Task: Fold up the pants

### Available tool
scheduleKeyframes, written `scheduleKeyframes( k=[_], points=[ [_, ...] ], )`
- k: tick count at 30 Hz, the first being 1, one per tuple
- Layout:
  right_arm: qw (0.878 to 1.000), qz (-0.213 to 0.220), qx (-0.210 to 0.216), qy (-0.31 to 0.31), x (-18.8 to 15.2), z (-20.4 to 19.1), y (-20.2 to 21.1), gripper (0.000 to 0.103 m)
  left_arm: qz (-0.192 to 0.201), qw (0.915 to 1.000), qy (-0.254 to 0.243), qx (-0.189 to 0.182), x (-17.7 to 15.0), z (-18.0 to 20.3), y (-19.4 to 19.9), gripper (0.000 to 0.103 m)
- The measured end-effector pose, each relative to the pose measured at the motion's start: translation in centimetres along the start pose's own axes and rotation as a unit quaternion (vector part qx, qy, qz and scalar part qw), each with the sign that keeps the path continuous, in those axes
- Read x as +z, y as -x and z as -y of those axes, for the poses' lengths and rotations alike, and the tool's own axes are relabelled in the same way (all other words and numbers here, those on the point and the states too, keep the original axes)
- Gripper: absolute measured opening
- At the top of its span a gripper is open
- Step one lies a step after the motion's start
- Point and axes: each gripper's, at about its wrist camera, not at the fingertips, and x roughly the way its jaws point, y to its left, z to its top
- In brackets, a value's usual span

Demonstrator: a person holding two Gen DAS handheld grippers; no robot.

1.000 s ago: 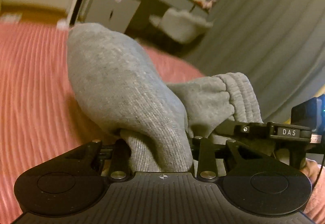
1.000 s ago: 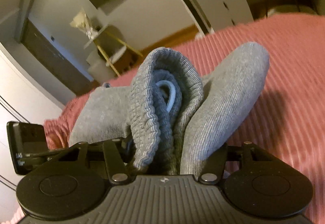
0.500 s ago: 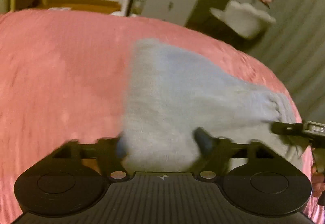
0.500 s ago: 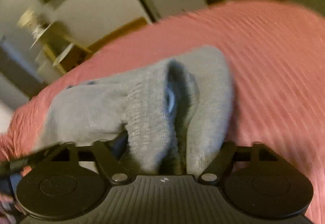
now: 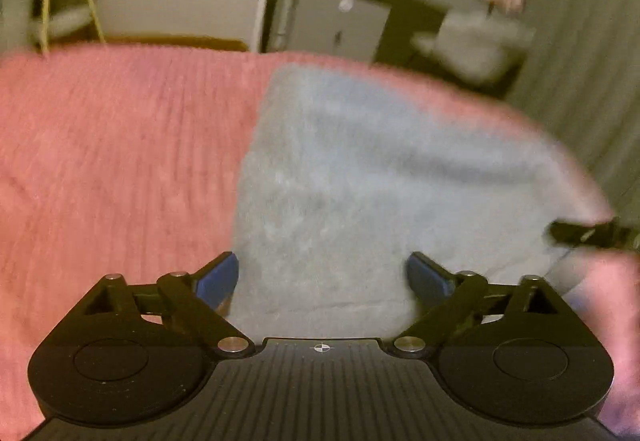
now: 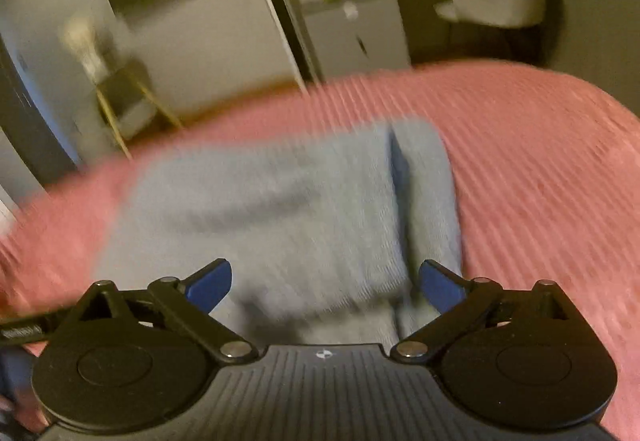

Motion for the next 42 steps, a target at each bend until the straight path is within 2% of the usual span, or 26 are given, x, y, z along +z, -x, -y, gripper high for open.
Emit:
scheduleKeyframes(
  k=[2,4,6,8,10,12,15,17,20,22,25,29,31,35,42],
  points=[
    [0.998,-0.003,-0.048,0.039,-0.9,-0.1,-0.6,0.1,0.006,0.9997,-0.013,0.018,-0.4,0.5,0.4,0.102],
    [0.996,0.032,-0.064,0.061,-1.3,-0.4,0.7,0.1,0.024,0.9987,-0.012,0.044,-0.5,0.6,1.4,0.102],
    [0.99,0.059,-0.1,0.074,-1.6,-1.0,2.3,0.1,0.063,0.9939,-0.01,0.091,-0.2,0.6,2.4,0.101],
    [0.988,0.059,-0.127,0.073,-1.8,-1.4,3.3,0.1,0.056,0.9904,0.006,0.126,-0.6,-0.4,2.9,0.101],
    [0.992,0.047,-0.102,0.064,-2.5,-2.2,4.0,0.1,0.035,0.9927,0.042,0.107,-1.4,-1.5,3.5,0.101],
    [0.995,0.021,-0.068,0.065,-3.9,-2.8,4.4,0.1,0.006,0.9949,0.076,0.065,-2.8,-1.8,4.2,0.101],
    [0.996,-0.014,-0.055,0.062,-6.5,-3.6,4.8,0.1,-0.059,0.9943,0.087,0.019,-4.9,-1.1,4.7,0.101],
    [0.997,-0.038,-0.047,0.042,-8.3,-3.8,5.3,0.1,-0.096,0.9922,0.076,0.026,-6.4,0.4,4.9,0.101],
    [0.998,-0.06,-0.027,0.007,-10.6,-4.3,6.1,0.1,-0.126,0.9903,0.039,0.043,-7.6,2.1,4.9,0.101],
    [0.997,-0.056,-0.051,0.012,-11.9,-5.2,6.7,0.1,-0.128,0.9902,0.02,0.054,-7.9,2.8,5.4,0.101],
    [0.991,-0.055,-0.105,0.059,-11.7,-6.7,7.0,0.1,-0.123,0.9899,0.015,0.069,-8.5,3.3,6.4,0.101],
    [0.985,-0.058,-0.148,0.072,-12.0,-7.0,7.0,0.1,-0.157,0.9839,0.021,0.083,-9.2,3.2,6.4,0.101],
    [0.983,-0.061,-0.157,0.073,-12.0,-6.8,7.2,0.1,-0.159,0.983,0.014,0.091,-9.6,3.1,7.0,0.101],
    [0.98,-0.06,-0.17,0.084,-12.3,-7.2,7.3,0.1,-0.135,0.9839,-0.02,0.116,-10.2,4.3,8.6,0.101],
    [0.981,-0.046,-0.161,0.102,-12.5,-8.1,9.2,0.1,-0.106,0.9875,-0.039,0.109,-10.1,5.6,10.0,0.101]
  ],
)
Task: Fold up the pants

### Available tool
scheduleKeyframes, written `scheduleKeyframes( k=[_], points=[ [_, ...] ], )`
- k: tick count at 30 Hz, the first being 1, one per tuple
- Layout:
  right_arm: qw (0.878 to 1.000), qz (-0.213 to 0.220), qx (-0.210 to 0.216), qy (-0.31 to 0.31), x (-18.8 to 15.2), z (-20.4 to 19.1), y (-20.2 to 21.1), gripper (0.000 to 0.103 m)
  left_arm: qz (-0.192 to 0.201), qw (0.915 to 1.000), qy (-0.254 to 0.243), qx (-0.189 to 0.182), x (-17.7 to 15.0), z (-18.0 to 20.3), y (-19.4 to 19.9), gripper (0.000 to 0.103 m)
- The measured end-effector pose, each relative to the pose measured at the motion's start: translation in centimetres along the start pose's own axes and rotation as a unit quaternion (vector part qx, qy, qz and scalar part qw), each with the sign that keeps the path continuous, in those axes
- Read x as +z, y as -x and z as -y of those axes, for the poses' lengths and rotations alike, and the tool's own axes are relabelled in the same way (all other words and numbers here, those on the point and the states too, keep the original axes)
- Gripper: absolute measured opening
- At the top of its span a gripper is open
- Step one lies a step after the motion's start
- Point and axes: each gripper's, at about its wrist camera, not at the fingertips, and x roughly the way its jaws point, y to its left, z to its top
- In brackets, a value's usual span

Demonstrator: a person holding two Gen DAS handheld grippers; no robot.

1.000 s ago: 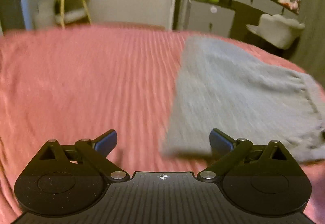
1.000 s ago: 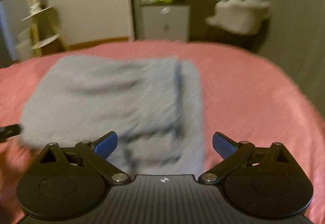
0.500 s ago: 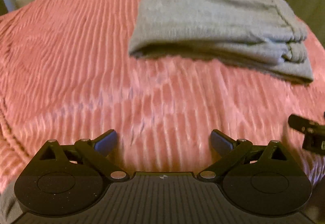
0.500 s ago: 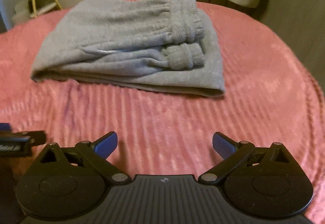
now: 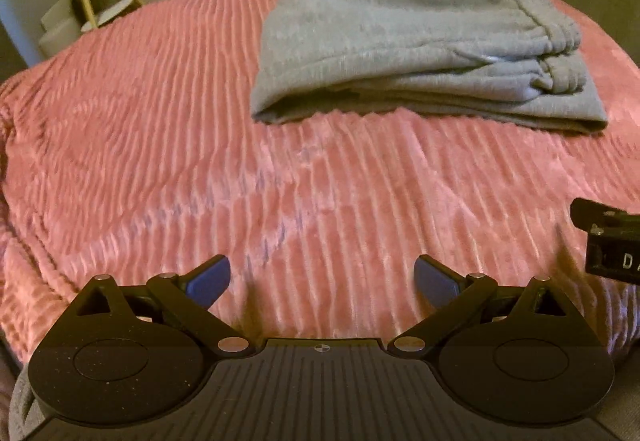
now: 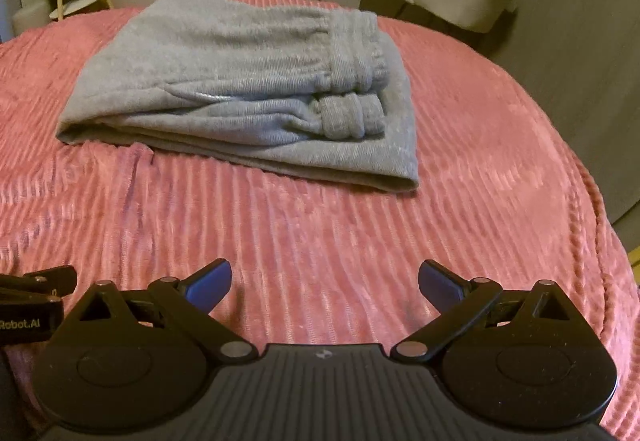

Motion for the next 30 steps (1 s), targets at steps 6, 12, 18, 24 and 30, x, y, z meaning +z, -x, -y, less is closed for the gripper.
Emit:
scheduleKeyframes(
  k=[6,12,18,24,30],
  points=[
    [1.0,-0.007,-0.001,0.002,0.3,-0.1,-0.7,0.1,-0.02,0.9997,0.016,-0.001,1.1,-0.5,-1.1,0.101],
    [1.0,-0.008,0.008,-0.013,1.0,0.2,-1.9,0.1,-0.011,0.9998,-0.011,0.01,2.1,0.4,-1.7,0.101],
    [0.998,-0.014,0.026,-0.049,1.9,0.9,-3.8,0.1,0.0,0.9972,-0.065,0.039,3.4,2.1,-3.0,0.101],
    [0.998,-0.015,0.029,-0.058,2.6,1.0,-5.2,0.1,0.005,0.998,-0.058,0.025,5.1,2.0,-4.0,0.101],
    [0.999,-0.004,0.016,-0.05,3.4,0.6,-6.2,0.1,-0.011,0.9989,-0.046,0.006,6.4,1.9,-5.5,0.101]
  ],
)
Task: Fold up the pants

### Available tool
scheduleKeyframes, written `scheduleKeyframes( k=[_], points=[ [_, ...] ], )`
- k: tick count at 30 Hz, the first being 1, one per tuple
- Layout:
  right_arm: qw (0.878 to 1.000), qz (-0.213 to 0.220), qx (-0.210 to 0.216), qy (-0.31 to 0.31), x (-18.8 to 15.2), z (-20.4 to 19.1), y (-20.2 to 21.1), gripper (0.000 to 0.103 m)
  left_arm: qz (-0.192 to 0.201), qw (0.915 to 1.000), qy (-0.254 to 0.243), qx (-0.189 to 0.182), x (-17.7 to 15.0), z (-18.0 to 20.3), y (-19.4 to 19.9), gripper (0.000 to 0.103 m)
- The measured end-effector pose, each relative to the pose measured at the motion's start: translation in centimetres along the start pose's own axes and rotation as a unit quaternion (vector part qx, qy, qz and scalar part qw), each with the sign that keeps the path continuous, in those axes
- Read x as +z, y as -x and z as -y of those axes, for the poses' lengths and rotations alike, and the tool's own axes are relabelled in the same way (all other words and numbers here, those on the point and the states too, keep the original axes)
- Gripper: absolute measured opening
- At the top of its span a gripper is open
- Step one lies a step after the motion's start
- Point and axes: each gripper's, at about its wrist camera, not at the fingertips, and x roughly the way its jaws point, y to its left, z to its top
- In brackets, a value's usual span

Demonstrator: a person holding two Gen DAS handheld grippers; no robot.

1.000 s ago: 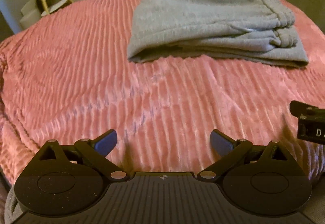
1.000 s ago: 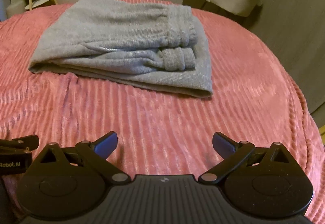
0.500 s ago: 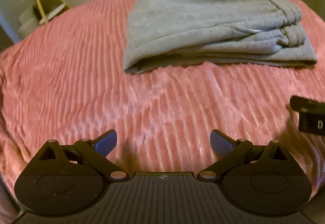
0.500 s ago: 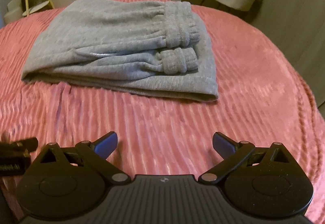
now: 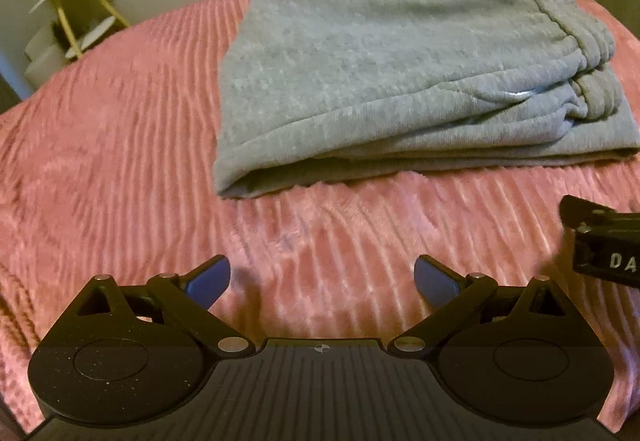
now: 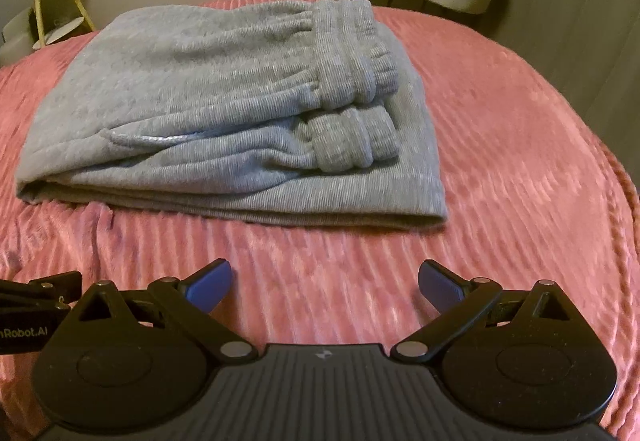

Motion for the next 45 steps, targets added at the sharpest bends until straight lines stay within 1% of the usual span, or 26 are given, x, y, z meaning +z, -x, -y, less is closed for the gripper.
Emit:
scheduleKeyframes(
  k=[4,8,11,14,19,22,26,30,38,45],
  points=[
    [1.0,0.003,0.003,0.018,0.2,-0.6,-0.5,0.1,0.005,0.9998,-0.001,-0.019,-0.2,0.0,-0.7,0.101],
    [1.0,0.002,0.005,0.025,0.2,-0.9,-0.7,0.1,0.005,0.9996,0.003,-0.026,-0.5,-0.3,-1.2,0.101],
    [1.0,-0.005,0.016,0.009,0.2,-0.5,-0.9,0.1,0.002,0.9994,0.008,-0.032,-0.4,-0.8,-1.6,0.101],
    [0.999,-0.017,0.026,-0.011,0.2,0.0,-1.4,0.1,-0.011,0.9988,0.026,-0.041,-0.4,-1.2,-2.2,0.102],
    [0.998,-0.028,0.037,-0.034,0.0,0.6,-1.7,0.1,-0.019,0.9972,0.049,-0.054,-0.4,-2.2,-2.7,0.102],
    [0.998,-0.028,0.037,-0.032,-0.1,0.6,-1.7,0.1,-0.016,0.9976,0.046,-0.049,-0.5,-2.2,-2.7,0.102],
    [0.999,-0.022,0.031,-0.019,-0.5,0.2,-1.3,0.1,-0.005,0.9989,0.03,-0.035,-0.6,-1.4,-2.3,0.102],
    [0.999,-0.016,0.029,-0.008,-0.5,-0.2,-1.0,0.1,0.003,0.9993,0.024,-0.029,-0.8,-0.7,-1.7,0.102],
    [0.999,-0.009,0.031,-0.001,-0.4,-0.5,-0.6,0.1,0.028,0.9988,0.027,-0.03,-0.8,-0.7,-0.6,0.102],
    [1.0,-0.004,0.029,0.006,-0.4,-0.7,-0.3,0.1,0.048,0.9982,0.014,-0.035,-0.8,-0.4,0.0,0.102]
  ],
)
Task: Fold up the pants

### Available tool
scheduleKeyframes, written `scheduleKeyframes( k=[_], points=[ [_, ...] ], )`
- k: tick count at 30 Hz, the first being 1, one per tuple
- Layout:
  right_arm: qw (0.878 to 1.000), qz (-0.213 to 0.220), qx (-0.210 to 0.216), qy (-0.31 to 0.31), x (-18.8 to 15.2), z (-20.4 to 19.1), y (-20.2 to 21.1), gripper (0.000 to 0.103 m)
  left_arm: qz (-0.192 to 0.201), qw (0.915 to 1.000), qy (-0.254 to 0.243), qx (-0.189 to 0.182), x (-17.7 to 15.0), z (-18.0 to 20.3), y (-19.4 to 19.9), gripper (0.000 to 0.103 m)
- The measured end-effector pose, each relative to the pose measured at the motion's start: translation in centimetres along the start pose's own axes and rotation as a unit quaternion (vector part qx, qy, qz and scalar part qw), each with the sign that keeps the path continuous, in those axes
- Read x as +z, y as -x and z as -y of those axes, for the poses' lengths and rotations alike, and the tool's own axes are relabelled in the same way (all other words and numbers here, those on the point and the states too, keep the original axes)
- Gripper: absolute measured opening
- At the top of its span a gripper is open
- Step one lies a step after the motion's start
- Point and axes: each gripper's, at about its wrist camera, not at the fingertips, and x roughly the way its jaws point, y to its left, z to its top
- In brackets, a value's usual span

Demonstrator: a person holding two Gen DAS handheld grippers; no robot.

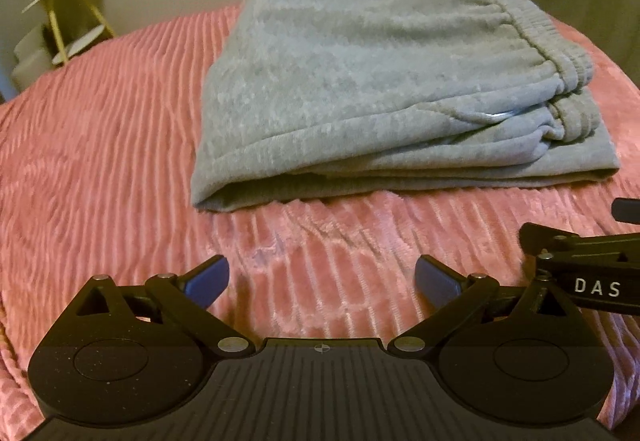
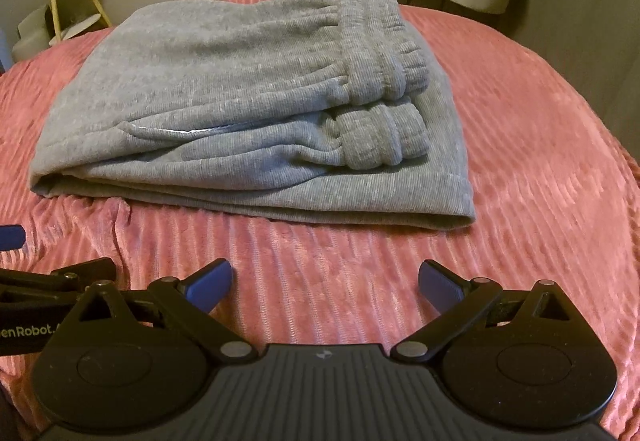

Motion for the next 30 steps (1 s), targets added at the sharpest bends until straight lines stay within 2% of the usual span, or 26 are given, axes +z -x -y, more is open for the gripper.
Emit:
scheduleKeyframes(
  k=[30],
  points=[
    [1.0,0.012,0.0,-0.003,0.1,0.3,0.8,0.1,0.017,0.9998,0.009,-0.008,0.0,-0.2,1.2,0.102]
  ],
)
